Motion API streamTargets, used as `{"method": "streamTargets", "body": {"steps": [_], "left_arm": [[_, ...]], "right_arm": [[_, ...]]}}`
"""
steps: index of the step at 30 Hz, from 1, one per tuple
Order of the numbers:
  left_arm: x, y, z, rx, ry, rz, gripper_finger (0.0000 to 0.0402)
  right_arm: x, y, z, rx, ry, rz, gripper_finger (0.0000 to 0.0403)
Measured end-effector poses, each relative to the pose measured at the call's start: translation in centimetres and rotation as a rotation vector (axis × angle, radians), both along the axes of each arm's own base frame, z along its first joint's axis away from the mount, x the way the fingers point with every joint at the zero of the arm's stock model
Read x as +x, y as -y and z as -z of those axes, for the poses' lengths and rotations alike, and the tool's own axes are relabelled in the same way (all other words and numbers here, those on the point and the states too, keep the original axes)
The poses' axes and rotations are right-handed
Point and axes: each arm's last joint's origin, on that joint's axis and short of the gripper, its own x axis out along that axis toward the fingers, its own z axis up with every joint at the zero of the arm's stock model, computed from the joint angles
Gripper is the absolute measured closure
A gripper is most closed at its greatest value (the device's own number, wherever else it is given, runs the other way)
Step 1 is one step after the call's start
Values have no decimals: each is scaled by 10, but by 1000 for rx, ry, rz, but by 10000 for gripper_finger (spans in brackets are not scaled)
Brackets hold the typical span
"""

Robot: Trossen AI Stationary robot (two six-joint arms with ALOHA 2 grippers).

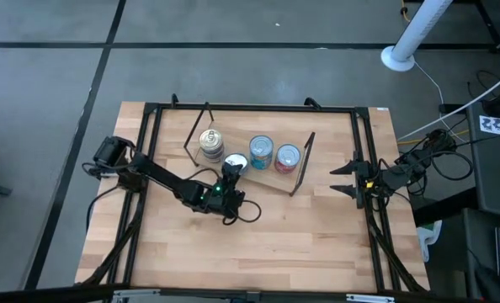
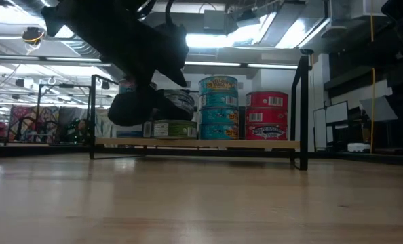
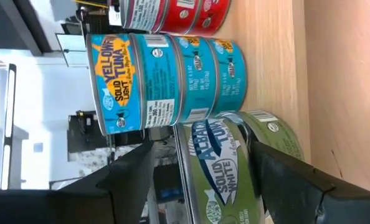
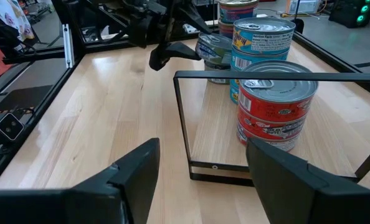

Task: Stack canned seafood by type on shelf
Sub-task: Stack the green tuna can on top of the green tuna can on the shelf, then return to Home Position

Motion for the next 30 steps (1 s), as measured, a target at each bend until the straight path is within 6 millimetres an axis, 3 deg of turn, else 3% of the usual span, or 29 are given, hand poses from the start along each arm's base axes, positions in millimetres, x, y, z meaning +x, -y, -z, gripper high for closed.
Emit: {"method": "streamTargets", "body": {"steps": [10,21,26,30], "left_arm": [[9,-5,-15,-120,57,35,139],[13,-19,-15,-152,50,20,139],[14,-6,-20,-175,86,43,139],[12,6,-39,-218,171,68,139]], "right_arm": [[0,0,0,0,0,0,164],[0,0,0,1,-5,-8,164],[0,0,0,1,-5,-8,164],[0,0,0,1,-4,-8,164]]}}
